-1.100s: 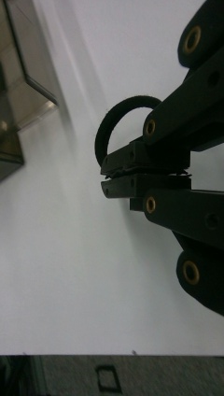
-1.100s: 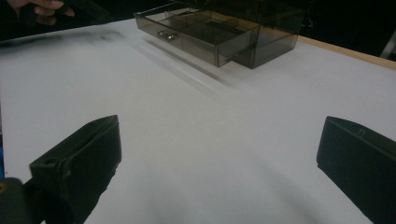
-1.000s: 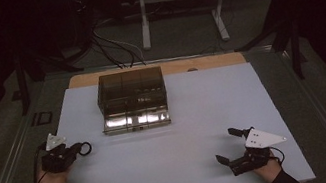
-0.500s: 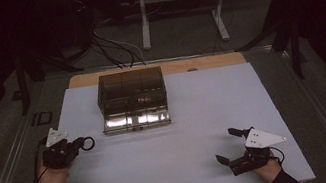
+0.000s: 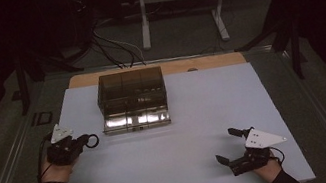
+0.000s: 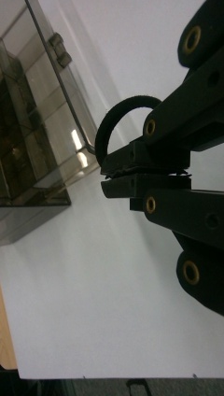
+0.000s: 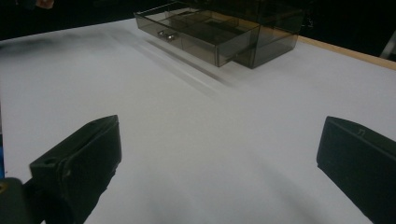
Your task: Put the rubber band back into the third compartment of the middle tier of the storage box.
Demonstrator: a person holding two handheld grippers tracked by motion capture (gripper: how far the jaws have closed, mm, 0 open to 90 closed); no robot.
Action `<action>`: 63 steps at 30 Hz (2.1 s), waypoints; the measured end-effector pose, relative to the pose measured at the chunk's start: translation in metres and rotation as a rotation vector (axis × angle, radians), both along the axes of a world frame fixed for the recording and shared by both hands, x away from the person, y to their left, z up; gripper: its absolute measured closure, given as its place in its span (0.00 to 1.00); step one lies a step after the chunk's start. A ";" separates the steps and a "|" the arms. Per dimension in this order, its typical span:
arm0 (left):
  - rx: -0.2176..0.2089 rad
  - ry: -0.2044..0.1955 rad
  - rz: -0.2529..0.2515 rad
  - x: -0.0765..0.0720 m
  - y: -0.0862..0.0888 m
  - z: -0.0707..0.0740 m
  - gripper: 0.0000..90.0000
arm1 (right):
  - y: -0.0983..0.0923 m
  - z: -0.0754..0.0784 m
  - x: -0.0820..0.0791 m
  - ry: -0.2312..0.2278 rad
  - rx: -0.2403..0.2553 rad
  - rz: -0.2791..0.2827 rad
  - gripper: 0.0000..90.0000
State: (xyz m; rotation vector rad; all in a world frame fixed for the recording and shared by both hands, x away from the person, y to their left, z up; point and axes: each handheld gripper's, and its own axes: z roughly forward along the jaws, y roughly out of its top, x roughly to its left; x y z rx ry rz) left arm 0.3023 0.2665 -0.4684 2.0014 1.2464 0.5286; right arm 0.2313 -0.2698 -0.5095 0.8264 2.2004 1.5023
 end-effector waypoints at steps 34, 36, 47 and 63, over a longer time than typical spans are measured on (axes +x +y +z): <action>-0.028 -0.004 -0.100 0.018 -0.032 0.021 1.00 | 0.000 0.000 0.000 0.001 0.001 0.002 0.00; -0.030 -0.014 -0.108 0.019 -0.034 0.022 1.00 | 0.000 0.000 0.000 0.000 -0.001 0.003 0.00; -0.031 -0.008 -0.147 0.025 -0.045 0.024 1.00 | 0.000 0.000 0.000 -0.003 -0.002 0.006 0.00; -0.024 -0.015 -0.181 0.033 -0.063 0.030 1.00 | 0.000 0.000 0.000 0.001 -0.002 0.007 0.00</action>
